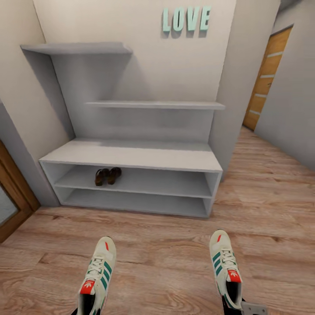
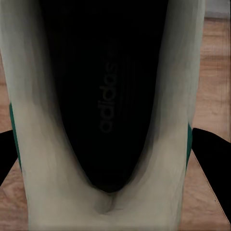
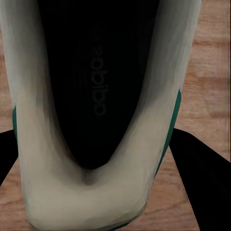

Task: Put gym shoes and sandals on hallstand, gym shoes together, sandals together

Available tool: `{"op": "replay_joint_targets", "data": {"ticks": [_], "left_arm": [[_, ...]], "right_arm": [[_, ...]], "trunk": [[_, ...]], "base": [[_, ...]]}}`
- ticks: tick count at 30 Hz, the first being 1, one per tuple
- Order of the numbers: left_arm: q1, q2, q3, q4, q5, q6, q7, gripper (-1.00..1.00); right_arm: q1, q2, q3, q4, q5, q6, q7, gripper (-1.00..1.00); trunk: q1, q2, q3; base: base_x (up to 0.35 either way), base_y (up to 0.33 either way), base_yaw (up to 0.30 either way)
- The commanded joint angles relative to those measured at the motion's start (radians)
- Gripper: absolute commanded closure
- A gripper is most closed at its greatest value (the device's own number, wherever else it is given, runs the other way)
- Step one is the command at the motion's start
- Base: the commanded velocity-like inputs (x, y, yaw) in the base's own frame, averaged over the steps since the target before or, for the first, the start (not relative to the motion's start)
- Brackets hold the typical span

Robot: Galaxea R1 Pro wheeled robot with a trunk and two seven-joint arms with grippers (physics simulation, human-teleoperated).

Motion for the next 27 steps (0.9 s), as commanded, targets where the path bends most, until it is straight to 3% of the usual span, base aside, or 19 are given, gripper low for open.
{"op": "replay_joint_targets", "data": {"ticks": [1,15,27], "left_arm": [[0.0,-0.002,0.008,-0.002,-0.01,-0.002,-0.007,1.0],[0.0,-0.002,0.008,-0.002,-0.01,-0.002,-0.007,1.0],[0.0,-0.004,0.007,-0.002,-0.011,-0.001,-0.006,1.0]], "right_arm": [[-0.001,0.001,-0.009,0.001,0.004,-0.004,0.008,1.0],[-0.001,-0.001,-0.009,0.001,0.004,-0.004,0.006,1.0],[-0.001,-0.007,-0.008,-0.001,0.005,-0.003,0.011,1.0]], "trunk": [[0.0,0.0,-0.001],[0.0,0.0,-0.001],[0.0,0.0,-0.001]], "base": [[0.0,0.0,-0.263],[0.0,0.0,-0.255],[0.0,0.0,-0.027]]}}
